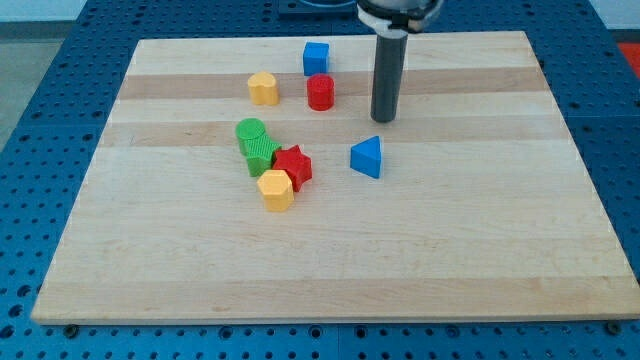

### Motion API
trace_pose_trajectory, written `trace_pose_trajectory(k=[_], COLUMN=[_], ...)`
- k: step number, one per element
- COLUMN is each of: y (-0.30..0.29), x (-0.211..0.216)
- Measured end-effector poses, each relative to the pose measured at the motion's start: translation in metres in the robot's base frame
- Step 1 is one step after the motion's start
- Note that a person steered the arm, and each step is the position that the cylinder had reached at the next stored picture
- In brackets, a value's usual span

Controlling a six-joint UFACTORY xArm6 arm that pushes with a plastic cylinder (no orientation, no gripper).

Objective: Drag red circle along with yellow heart towards left

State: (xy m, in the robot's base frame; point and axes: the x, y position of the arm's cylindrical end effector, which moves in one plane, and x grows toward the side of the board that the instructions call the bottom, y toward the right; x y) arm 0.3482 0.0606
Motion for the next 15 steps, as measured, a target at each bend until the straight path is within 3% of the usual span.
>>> trace_pose_trajectory(k=[3,5,7,9,12,14,15], y=[-0.108,-0.144,-0.104,-0.137,-0.159,-0.192,-0.176], x=[-0.031,-0.036,-0.064,-0.089,-0.030,-0.028,-0.022])
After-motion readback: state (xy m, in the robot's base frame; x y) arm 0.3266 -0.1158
